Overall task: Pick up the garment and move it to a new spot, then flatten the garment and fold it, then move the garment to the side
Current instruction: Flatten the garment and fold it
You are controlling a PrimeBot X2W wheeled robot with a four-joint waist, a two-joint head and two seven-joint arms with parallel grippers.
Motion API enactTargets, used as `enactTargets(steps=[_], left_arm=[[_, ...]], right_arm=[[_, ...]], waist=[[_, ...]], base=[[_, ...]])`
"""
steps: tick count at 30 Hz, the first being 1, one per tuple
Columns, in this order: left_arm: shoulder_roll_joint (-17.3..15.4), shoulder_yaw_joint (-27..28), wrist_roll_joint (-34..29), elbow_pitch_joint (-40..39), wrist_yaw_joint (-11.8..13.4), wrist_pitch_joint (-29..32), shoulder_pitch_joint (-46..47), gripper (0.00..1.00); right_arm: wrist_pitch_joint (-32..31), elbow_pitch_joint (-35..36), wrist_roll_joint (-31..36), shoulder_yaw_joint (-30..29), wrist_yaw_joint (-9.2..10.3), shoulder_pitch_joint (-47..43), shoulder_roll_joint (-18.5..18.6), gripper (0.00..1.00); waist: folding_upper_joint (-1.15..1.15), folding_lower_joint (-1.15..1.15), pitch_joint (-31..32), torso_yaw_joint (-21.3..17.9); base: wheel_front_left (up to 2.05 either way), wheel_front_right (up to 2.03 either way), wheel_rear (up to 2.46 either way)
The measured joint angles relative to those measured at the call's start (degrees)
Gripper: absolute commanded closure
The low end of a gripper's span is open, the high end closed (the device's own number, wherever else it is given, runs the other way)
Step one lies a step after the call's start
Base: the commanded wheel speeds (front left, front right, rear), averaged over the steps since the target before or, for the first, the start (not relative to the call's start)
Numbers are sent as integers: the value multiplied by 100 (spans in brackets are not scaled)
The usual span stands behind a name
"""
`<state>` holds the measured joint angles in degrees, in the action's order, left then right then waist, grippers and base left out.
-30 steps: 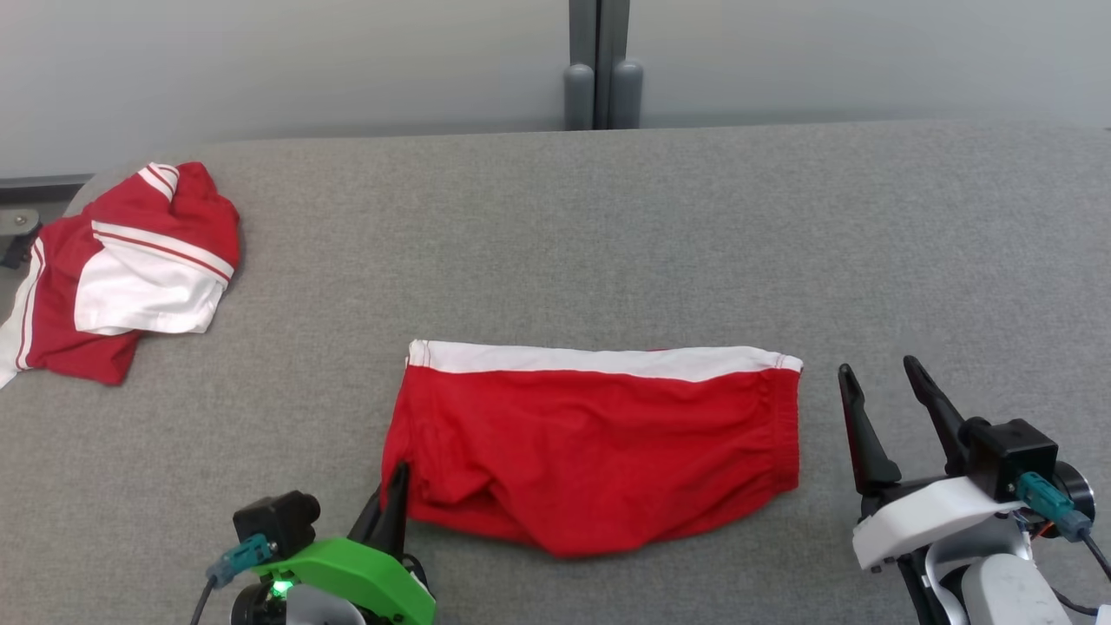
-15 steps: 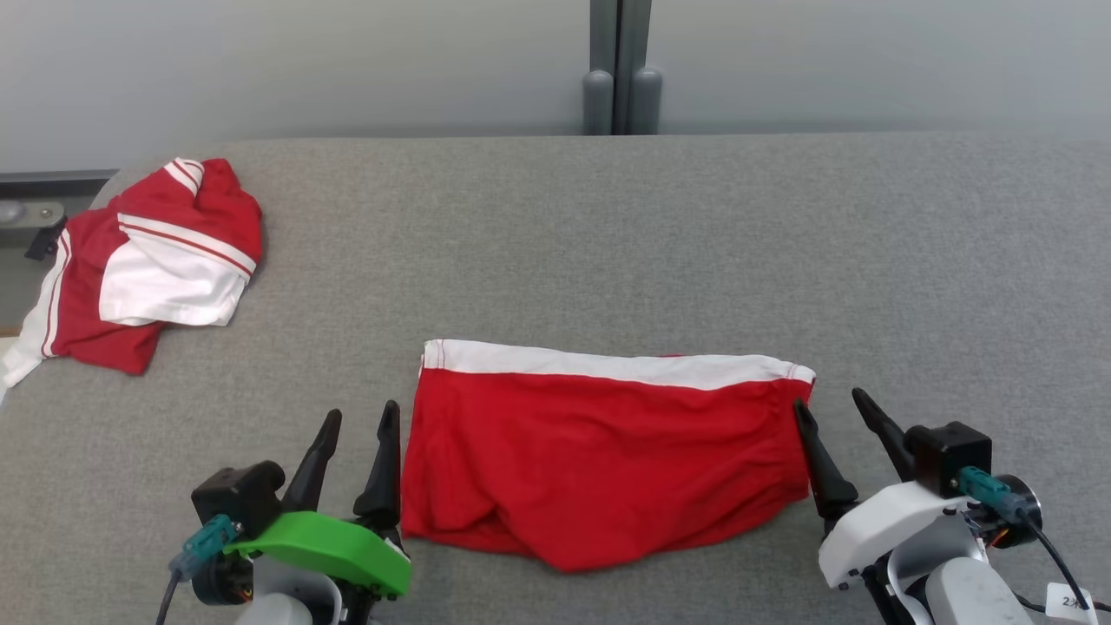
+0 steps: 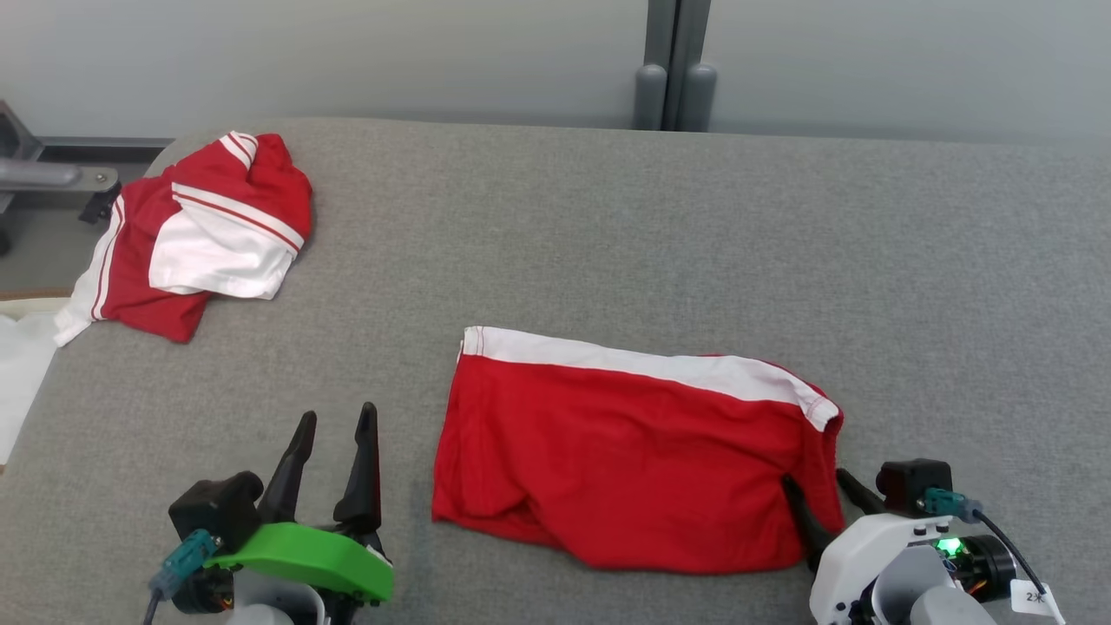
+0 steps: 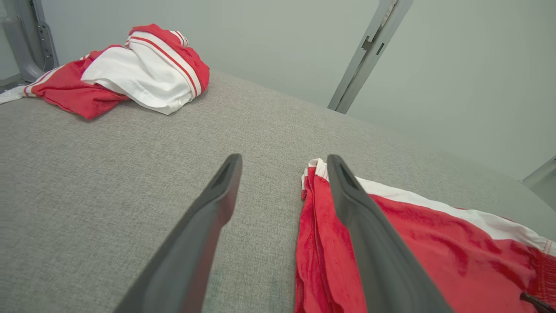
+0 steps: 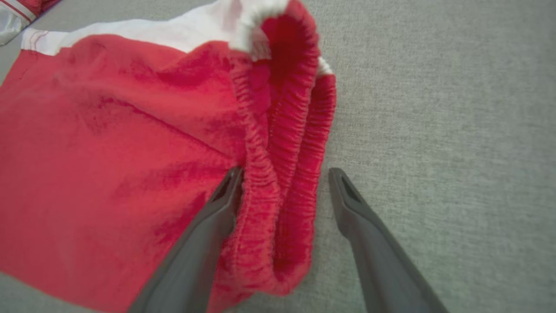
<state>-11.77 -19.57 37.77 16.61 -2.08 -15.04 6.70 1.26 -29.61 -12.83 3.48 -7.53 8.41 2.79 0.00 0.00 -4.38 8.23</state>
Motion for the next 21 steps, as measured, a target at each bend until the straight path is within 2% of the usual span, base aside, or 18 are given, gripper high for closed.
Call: enactTargets(steps=[1, 2, 3, 5, 6, 10, 15, 21], left_arm=[[37, 70, -10, -23, -36, 0, -21, 0], [57, 101, -26, -32, -49, 0, -38, 0], [77, 130, -71, -34, -73, 0, -53, 0], [146, 193, -162, -45, -99, 0, -59, 0], [174, 208, -190, -42, -110, 0, -60, 0], [276, 300, -272, -21, -197, -1, -77, 0], [372, 345, -377, 51, -275, -9, -81, 0], [482, 390, -512, 122, -337, -9, -80, 0]], right_arm=[[-20, -65, -38, 46, 0, 51, 0, 10], [-21, -107, -52, 71, 0, 88, 1, 46], [-15, -165, -82, 99, 0, 134, 2, 57], [-9, -264, -148, 165, 0, 224, 1, 91], [4, -299, -182, 190, 0, 262, 0, 100], [22, -404, -258, 178, 0, 470, -11, 100], [-189, -316, 119, -312, 0, 743, 3, 100], [-728, 148, 420, -937, 0, 769, 422, 100]], waist=[[0, 0, -9, 14], [0, 0, -17, 19], [0, 0, -25, 21], [0, 0, -34, 10], [0, 0, -36, 2], [0, 0, -32, -87], [0, 0, -20, -261], [0, 0, -31, -467]], base=[[0, 0, 0], [0, 0, 0], [0, 0, 0], [0, 0, 0], [0, 0, 0], [0, 0, 0], [0, 0, 0], [0, 0, 0]])
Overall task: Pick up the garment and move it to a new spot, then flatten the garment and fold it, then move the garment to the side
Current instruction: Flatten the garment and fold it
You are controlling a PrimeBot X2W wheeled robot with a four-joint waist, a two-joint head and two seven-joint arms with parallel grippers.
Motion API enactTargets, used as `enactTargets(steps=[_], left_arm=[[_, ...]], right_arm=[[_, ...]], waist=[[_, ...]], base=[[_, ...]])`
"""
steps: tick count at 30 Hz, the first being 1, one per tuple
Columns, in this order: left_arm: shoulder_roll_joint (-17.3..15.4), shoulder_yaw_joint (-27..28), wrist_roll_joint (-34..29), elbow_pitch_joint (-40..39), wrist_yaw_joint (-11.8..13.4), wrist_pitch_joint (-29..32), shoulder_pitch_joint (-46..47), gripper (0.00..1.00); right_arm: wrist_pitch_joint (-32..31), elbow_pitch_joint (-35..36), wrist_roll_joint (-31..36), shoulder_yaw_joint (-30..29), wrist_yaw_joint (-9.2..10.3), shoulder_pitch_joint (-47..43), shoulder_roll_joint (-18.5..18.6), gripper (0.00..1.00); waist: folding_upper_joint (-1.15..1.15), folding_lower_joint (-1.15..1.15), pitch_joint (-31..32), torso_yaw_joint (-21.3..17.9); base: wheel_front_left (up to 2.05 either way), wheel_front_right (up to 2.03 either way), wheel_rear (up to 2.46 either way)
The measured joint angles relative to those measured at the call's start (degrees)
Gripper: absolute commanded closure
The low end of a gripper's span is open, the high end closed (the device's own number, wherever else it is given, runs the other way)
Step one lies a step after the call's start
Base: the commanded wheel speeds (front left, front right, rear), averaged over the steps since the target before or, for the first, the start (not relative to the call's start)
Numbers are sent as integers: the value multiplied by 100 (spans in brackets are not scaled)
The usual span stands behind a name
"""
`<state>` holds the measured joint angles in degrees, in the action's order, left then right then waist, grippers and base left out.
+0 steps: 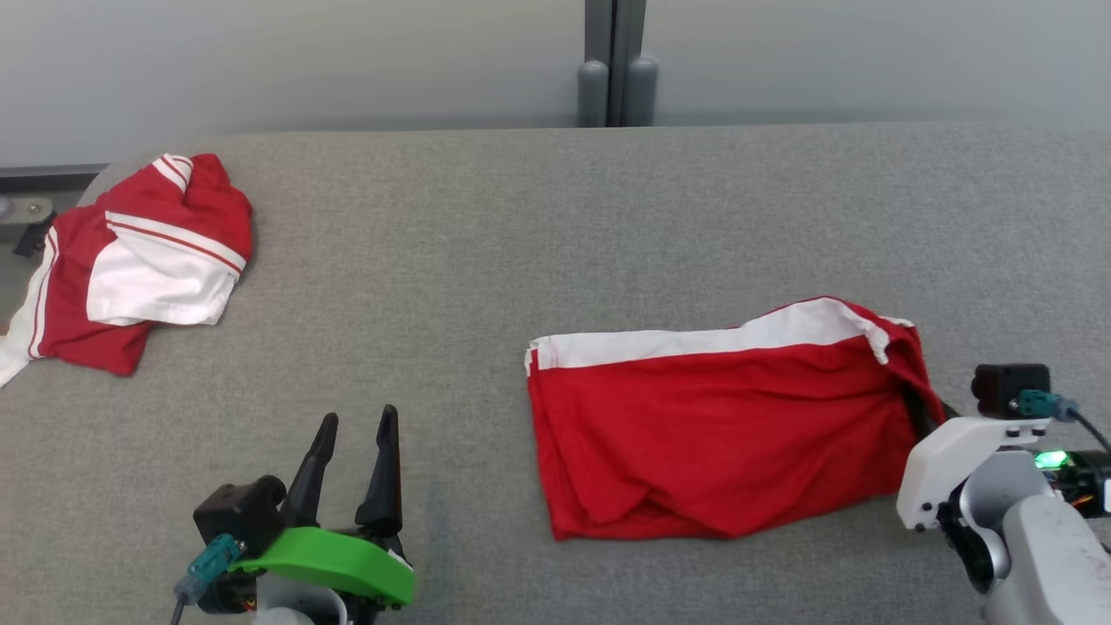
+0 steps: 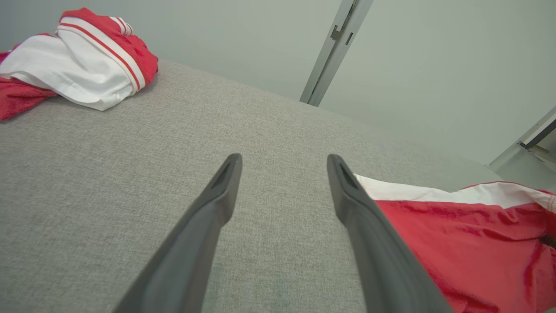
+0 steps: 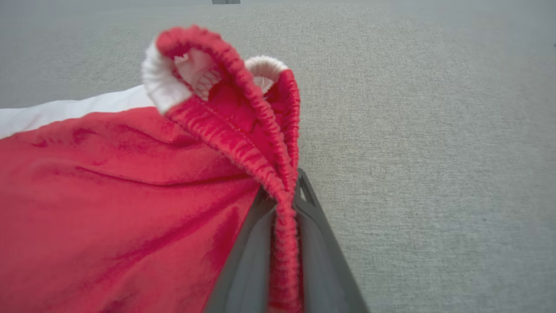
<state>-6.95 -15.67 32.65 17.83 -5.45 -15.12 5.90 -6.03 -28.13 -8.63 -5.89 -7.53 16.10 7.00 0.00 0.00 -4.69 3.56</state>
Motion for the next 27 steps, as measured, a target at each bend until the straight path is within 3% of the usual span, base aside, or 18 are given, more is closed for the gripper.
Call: enactTargets(steps=[5, 10, 20, 27], left_arm=[[78, 36, -51, 76, -46, 0, 15, 0], [166, 81, -44, 96, -87, 0, 46, 0], [178, 183, -103, 112, -135, 0, 98, 0], [182, 216, -127, 124, -157, 0, 100, 0]], right_arm=[[-363, 495, -4, -238, 0, -98, 85, 100], [-634, 1027, -287, -35, 0, -217, -82, 100], [-992, 1822, -1112, 957, 1, -315, -382, 100], [-662, 1528, -1669, 1874, 1, -247, -421, 100]], waist=[[0, 0, -52, -111], [0, 0, -90, -163], [0, 0, -74, -36], [0, 0, -103, 117]], base=[[0, 0, 0], [0, 0, 0], [0, 0, 0], [0, 0, 0]])
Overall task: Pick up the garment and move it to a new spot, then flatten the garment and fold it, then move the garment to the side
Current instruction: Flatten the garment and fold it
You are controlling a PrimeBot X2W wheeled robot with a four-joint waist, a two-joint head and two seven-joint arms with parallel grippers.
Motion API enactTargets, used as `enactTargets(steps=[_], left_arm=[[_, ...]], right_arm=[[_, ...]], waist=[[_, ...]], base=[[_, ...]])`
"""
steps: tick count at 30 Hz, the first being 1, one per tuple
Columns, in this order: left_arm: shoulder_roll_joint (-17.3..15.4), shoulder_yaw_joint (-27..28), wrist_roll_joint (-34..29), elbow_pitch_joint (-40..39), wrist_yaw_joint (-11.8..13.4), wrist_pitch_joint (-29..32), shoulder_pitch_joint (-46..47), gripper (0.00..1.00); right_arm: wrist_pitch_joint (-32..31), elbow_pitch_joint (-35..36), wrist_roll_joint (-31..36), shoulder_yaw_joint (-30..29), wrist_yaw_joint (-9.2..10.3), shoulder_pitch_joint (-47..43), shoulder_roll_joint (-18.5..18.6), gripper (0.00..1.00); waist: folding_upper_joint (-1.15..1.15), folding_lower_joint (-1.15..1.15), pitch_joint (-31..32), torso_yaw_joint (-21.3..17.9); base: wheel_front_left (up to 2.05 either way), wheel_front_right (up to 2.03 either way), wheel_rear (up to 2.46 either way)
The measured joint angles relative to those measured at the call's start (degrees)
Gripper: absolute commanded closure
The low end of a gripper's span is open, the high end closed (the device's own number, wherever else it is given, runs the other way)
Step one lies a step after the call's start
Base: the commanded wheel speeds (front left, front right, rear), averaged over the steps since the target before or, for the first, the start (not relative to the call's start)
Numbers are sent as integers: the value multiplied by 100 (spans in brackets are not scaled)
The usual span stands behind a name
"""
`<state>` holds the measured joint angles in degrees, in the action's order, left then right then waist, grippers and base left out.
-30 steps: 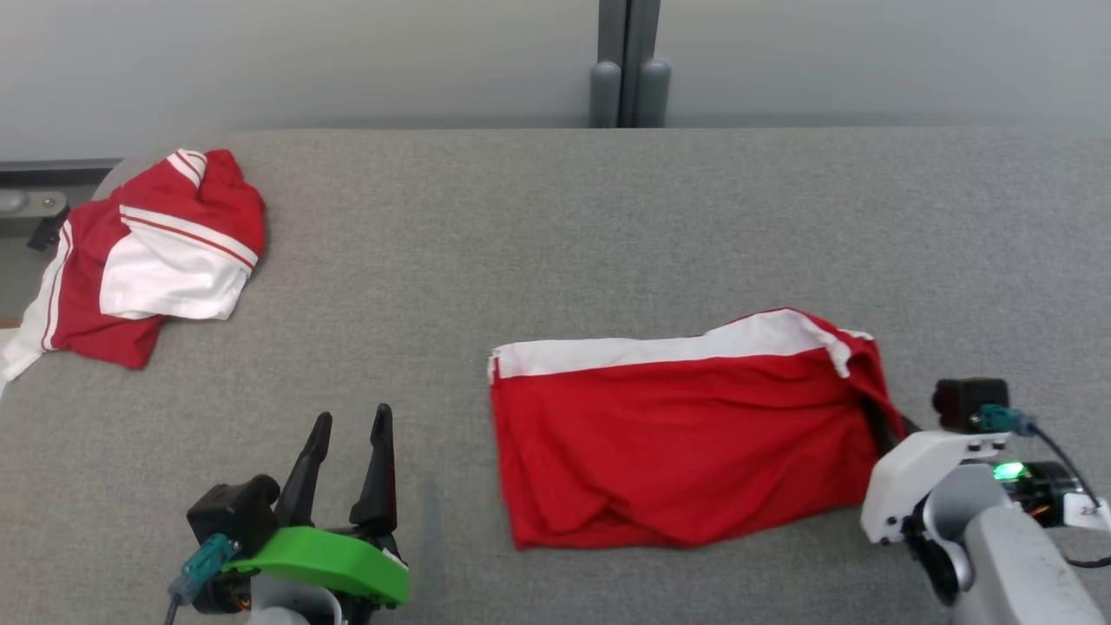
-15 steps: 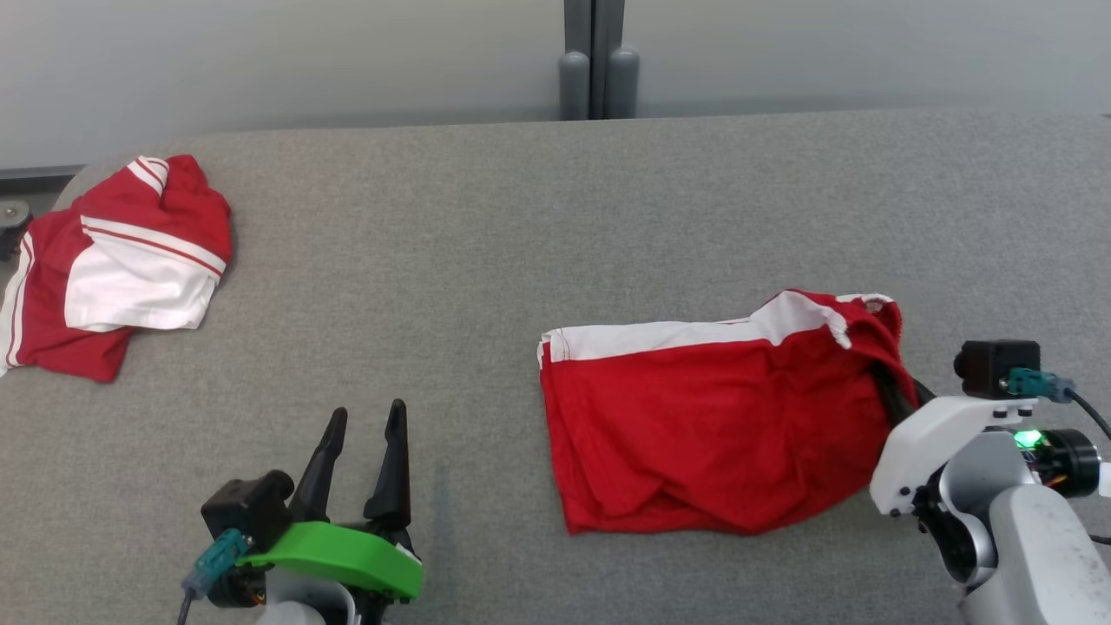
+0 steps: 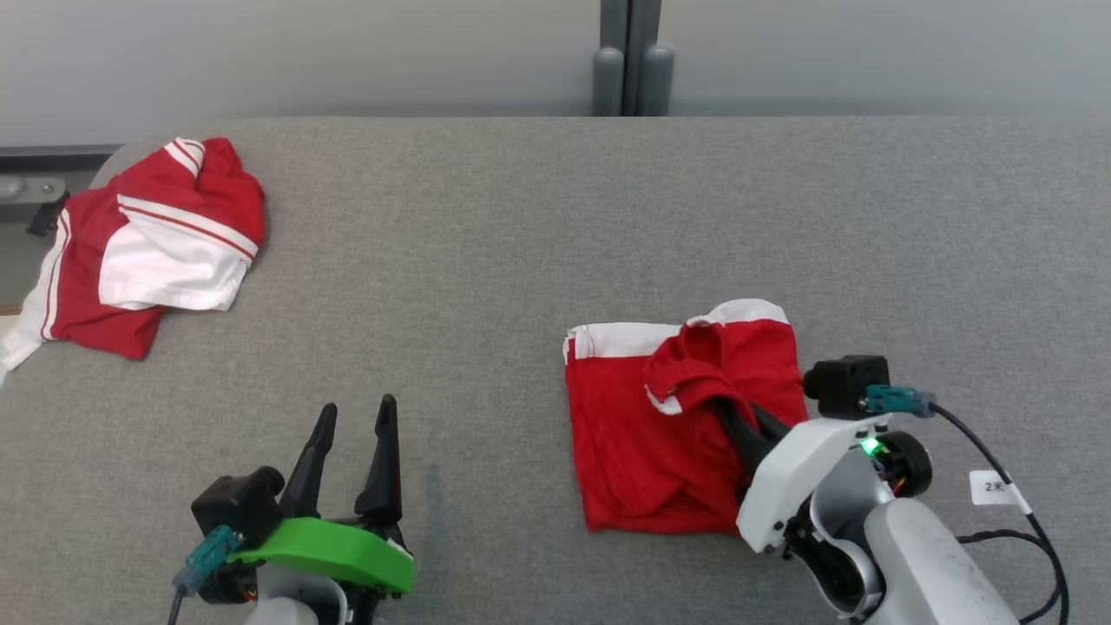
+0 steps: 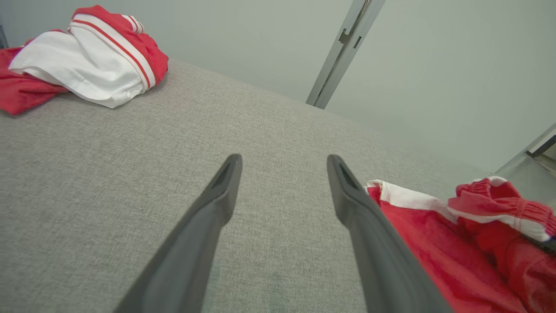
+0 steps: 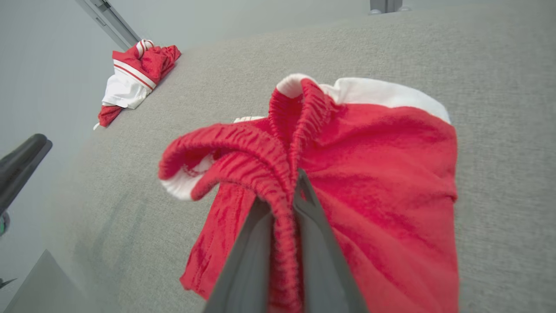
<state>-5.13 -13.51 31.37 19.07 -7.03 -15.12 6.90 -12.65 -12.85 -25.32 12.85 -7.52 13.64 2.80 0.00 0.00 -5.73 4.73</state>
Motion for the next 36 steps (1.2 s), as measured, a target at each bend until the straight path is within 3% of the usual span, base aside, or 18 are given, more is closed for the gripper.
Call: enactTargets(steps=[9, 10, 11, 12, 13, 18, 25, 30, 36], left_arm=[[31, 21, -18, 1, -9, 0, 58, 0], [35, 25, -18, 3, -9, 0, 58, 0], [38, 30, -19, 5, -10, 0, 60, 0], [41, 32, -20, 11, -11, 0, 62, 0], [45, 35, -21, 14, -11, 0, 63, 0], [53, 55, -53, 24, -12, 0, 69, 0], [65, 11, -123, 12, -29, 0, 79, 0], [66, -10, -176, -7, -35, 0, 99, 0], [64, -32, -361, -59, -35, 0, 125, 0]], right_arm=[[637, -1124, -349, 823, 0, 591, 1, 100], [708, -1248, -387, 890, 1, 662, 0, 96], [771, -1366, -430, 954, 1, 727, 0, 70], [820, -1478, -446, 1050, 2, 793, 5, 63], [875, -1532, -452, 1135, 2, 842, 9, 0], [1076, -1616, -695, 1681, 2, 1049, -4, 0], [1313, -1536, -793, 1911, 2, 1195, -3, 0], [1537, -1417, -497, 1699, 1, 1299, -1, 0], [1991, -1247, 332, 971, 1, 1324, -1, 0]], waist=[[0, 0, -90, 182], [0, 0, -99, 196], [0, 0, -107, 207], [0, 0, -113, 216], [0, 0, -119, 221], [0, 0, -131, 191], [0, 0, -107, 70], [0, 0, -60, -18], [0, 0, 47, -99]], base=[[0, 0, 0], [0, 0, 0], [0, 0, 0], [0, 0, 0], [0, 0, 0], [0, 0, 0], [0, 0, 0], [0, 0, 0], [0, 0, 0]])
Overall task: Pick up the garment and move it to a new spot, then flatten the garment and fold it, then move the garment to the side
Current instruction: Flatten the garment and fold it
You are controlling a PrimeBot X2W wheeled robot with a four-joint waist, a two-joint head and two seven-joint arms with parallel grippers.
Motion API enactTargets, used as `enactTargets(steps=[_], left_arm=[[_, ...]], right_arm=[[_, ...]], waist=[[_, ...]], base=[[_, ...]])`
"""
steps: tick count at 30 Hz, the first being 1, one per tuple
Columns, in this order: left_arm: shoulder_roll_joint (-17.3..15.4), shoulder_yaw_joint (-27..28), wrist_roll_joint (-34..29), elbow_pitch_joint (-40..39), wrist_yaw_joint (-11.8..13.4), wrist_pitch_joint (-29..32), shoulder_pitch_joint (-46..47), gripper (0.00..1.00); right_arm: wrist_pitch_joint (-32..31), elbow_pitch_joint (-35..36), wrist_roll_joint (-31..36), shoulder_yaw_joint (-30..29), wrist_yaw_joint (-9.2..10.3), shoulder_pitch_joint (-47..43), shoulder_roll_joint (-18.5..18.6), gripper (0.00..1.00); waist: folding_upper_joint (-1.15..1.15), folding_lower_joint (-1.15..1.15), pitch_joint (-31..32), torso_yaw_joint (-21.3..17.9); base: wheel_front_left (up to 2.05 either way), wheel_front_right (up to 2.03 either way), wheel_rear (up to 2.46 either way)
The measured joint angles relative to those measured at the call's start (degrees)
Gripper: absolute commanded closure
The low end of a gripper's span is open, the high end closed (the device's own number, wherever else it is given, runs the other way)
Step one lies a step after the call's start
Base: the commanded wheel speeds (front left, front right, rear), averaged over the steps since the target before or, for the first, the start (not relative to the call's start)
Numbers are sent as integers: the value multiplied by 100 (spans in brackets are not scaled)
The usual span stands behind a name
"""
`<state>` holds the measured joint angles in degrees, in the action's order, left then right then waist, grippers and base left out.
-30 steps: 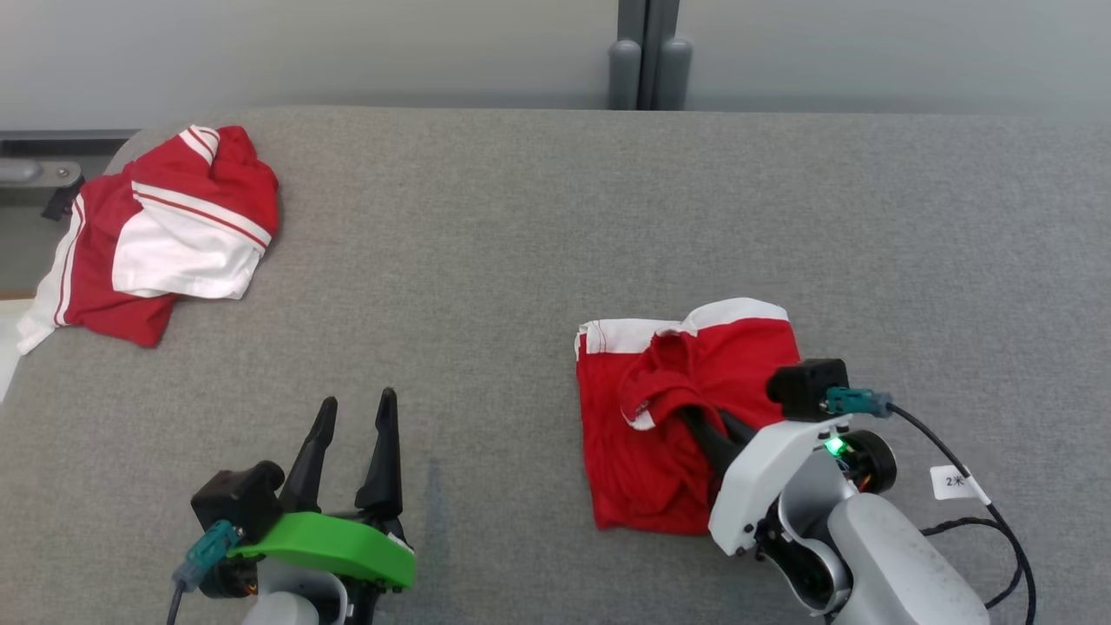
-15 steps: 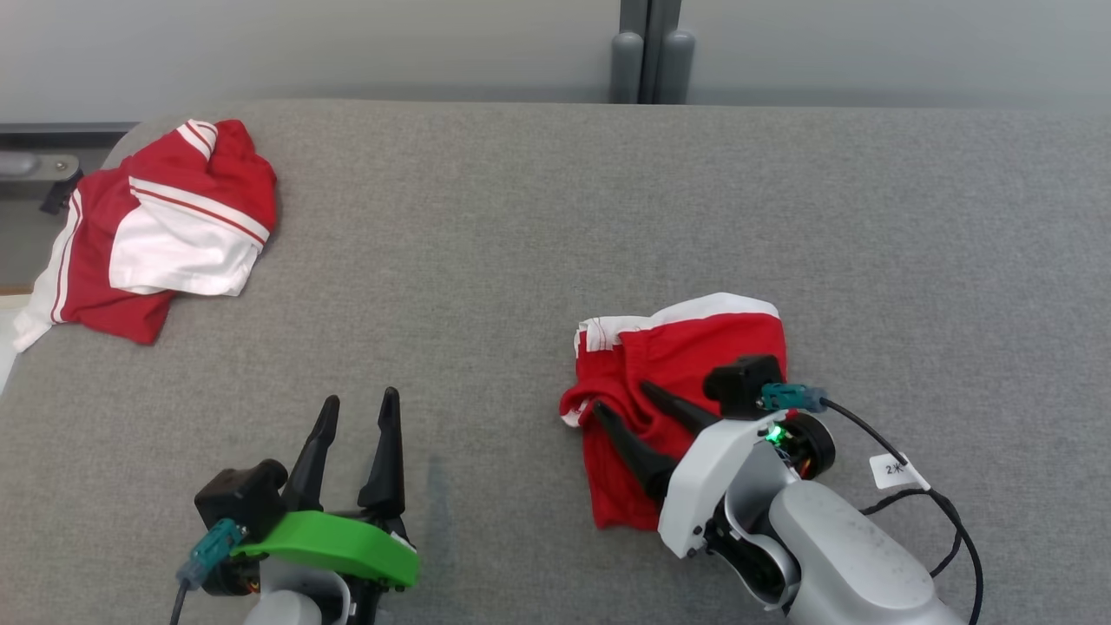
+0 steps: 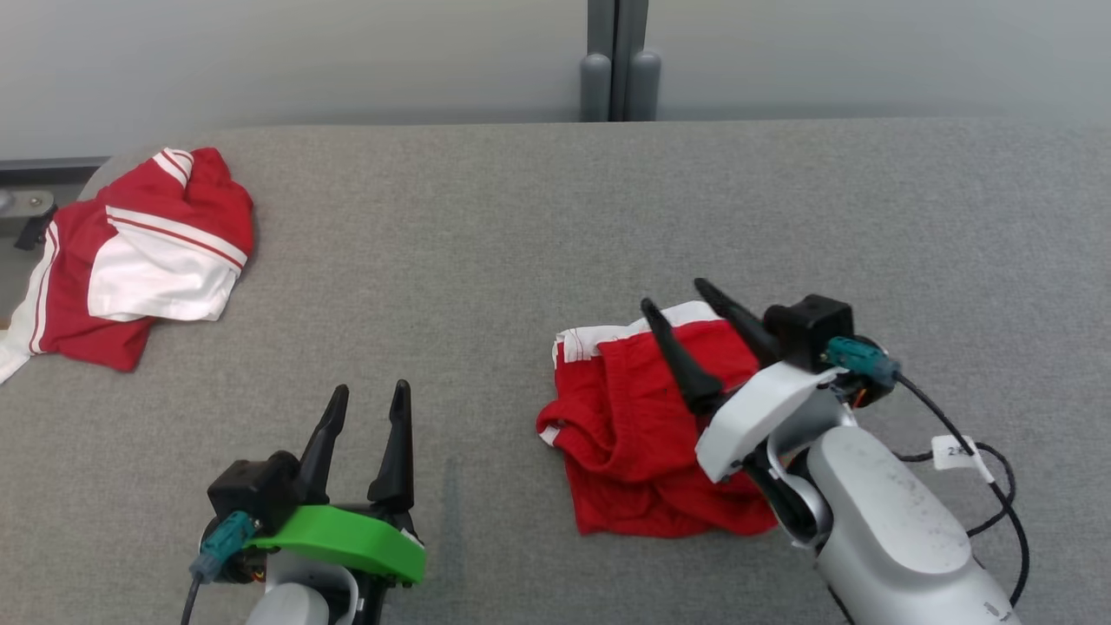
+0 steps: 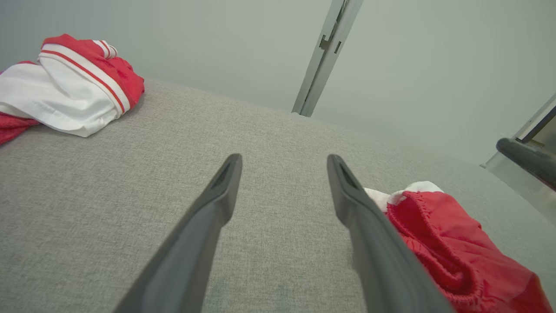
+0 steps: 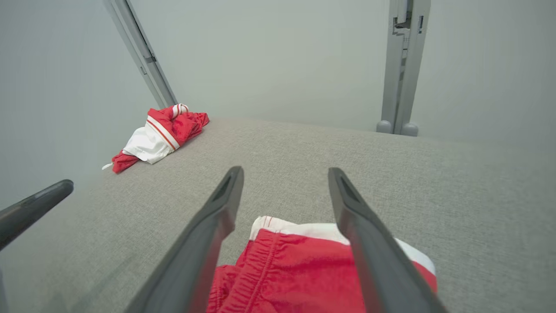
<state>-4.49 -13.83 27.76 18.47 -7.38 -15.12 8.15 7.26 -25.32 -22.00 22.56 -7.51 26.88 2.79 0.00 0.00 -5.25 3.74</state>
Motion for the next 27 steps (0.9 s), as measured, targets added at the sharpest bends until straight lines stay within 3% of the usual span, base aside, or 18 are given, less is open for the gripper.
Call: enactTargets(steps=[6, 13, 27], left_arm=[[7, 56, -212, 20, 19, 0, -11, 0], [37, 279, -320, -43, 67, 0, -257, 0], [141, 586, -311, -168, 82, 0, -814, 0]], right_arm=[[342, 156, 611, -931, 1, -300, 0, 0], [536, 296, 821, -1633, 0, -892, 2, 0], [754, 366, 771, -1911, 0, -1755, 2, 0]], waist=[[0, 0, 159, -58], [0, 0, 333, -125], [0, 0, 490, -293]], base=[[0, 0, 0], [0, 0, 0], [0, 0, 0]])
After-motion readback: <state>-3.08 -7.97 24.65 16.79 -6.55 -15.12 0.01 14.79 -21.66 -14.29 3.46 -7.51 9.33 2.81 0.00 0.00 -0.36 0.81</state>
